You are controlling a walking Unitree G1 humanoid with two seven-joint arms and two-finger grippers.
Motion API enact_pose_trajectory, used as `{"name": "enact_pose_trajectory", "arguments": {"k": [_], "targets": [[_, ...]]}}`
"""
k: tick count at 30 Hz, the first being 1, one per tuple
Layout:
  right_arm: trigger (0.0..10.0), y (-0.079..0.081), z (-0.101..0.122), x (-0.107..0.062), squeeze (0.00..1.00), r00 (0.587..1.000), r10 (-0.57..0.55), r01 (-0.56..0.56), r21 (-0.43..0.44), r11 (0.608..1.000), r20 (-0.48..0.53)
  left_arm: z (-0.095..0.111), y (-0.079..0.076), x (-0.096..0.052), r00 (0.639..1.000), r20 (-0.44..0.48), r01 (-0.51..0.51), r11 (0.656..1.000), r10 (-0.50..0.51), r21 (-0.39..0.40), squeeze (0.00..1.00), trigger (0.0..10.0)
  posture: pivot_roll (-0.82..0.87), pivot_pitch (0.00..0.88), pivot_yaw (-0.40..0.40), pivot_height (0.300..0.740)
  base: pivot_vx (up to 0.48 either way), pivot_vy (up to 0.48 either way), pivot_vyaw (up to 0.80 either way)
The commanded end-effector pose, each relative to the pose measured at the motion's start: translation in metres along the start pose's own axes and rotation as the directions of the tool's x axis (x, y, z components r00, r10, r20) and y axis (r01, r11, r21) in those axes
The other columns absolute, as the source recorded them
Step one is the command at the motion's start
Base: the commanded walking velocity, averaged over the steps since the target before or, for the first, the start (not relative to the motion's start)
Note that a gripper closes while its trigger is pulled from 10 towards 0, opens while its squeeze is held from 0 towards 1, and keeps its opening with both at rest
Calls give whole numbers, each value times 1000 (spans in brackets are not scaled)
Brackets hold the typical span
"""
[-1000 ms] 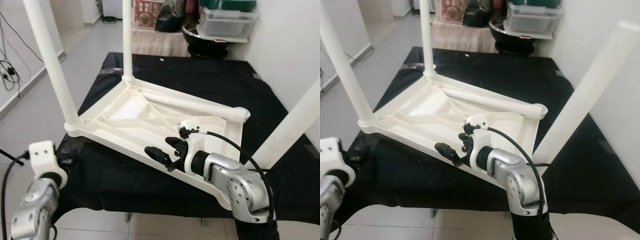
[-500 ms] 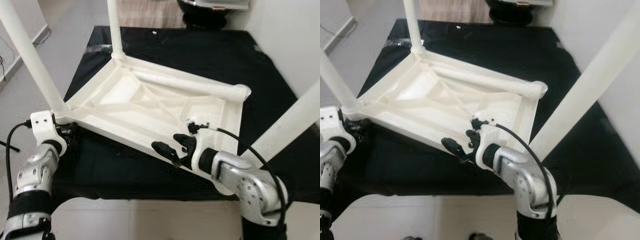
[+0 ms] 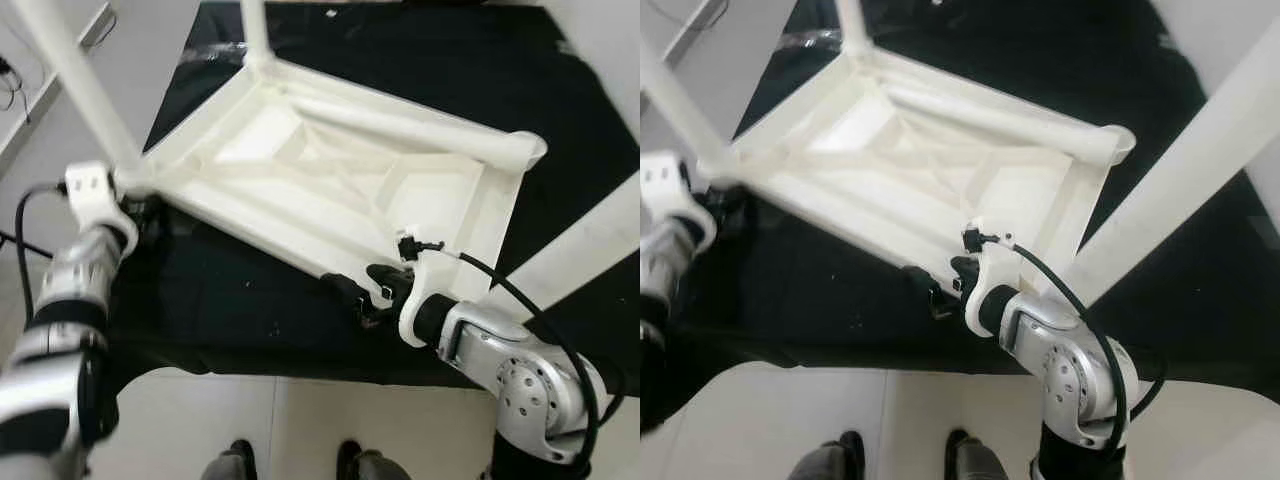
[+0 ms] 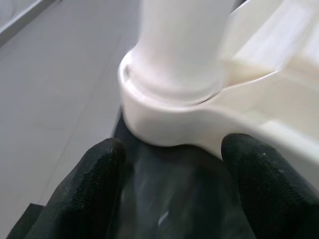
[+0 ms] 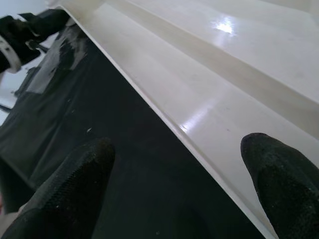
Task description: Building children table
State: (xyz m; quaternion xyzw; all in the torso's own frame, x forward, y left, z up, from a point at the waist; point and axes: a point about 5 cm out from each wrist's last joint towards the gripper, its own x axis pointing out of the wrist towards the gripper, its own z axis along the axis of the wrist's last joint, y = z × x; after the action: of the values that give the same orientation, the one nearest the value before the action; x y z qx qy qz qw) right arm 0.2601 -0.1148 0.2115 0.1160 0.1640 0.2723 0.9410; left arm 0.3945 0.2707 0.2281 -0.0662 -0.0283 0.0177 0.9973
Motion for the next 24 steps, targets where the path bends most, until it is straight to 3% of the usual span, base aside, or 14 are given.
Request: {"name": "enact_pose_trajectory", "arguments": {"k": [1, 5, 7, 8, 10, 11, 13, 14, 18, 24], "targets": [[10000, 0, -1, -4, 0, 1000, -8, 8, 8, 1000, -2, 8, -8, 3, 998, 39, 54, 998, -54, 13, 0, 10000, -201, 339, -49, 740, 0, 0, 0], [10000, 1, 5, -5, 0, 1000, -21, 20, 18, 1000, 17, 26, -51, 16, 959, 101, 270, 962, -264, -44, 0, 10000, -207, 339, -43, 740, 0, 0, 0], [10000, 2, 5, -5, 0, 1000, -22, 22, 19, 1000, 20, 27, -82, 17, 891, 120, 449, 889, -438, -84, 0, 10000, -202, 337, -42, 740, 0, 0, 0], [10000, 2, 5, -5, 0, 1000, -22, 22, 19, 1000, 20, 27, -82, 17, 891, 120, 449, 889, -438, -84, 0, 10000, -202, 337, -42, 740, 0, 0, 0], [10000, 5, 5, -4, 0, 1000, -18, 17, 21, 1000, 22, 20, -111, 13, 783, 109, 621, 781, -613, -69, 0, 10000, -199, 332, -41, 740, 0, 0, 0], [10000, 5, 5, -4, 0, 1000, -18, 17, 21, 1000, 22, 20, -111, 13, 783, 109, 621, 781, -613, -69, 0, 10000, -199, 332, -41, 740, 0, 0, 0], [10000, 8, 6, -2, 0, 1000, -11, 10, 12, 1000, 26, 10, -126, 8, 694, 75, 720, 693, -716, -42, 0, 10000, -193, 323, -37, 740, 0, 0, 0], [10000, 9, 7, -2, 0, 1000, -5, 5, 4, 1000, 31, 7, -129, 7, 676, 66, 736, 676, -734, -30, 0, 10000, -192, 321, -37, 740, 0, 0, 0], [10000, 8, 10, -2, 0, 1000, -3, 4, -32, 999, 31, 3, -126, 5, 685, 60, 727, 686, -726, -5, 0, 10000, -174, 304, -34, 740, 0, 0, 0], [10000, -6, 23, -3, 0, 999, -34, 38, -104, 994, 36, -4, -119, -11, 658, 89, 749, 662, -748, 29, 0, 10000, -145, 280, -33, 740, 0, 0, 0]]}}
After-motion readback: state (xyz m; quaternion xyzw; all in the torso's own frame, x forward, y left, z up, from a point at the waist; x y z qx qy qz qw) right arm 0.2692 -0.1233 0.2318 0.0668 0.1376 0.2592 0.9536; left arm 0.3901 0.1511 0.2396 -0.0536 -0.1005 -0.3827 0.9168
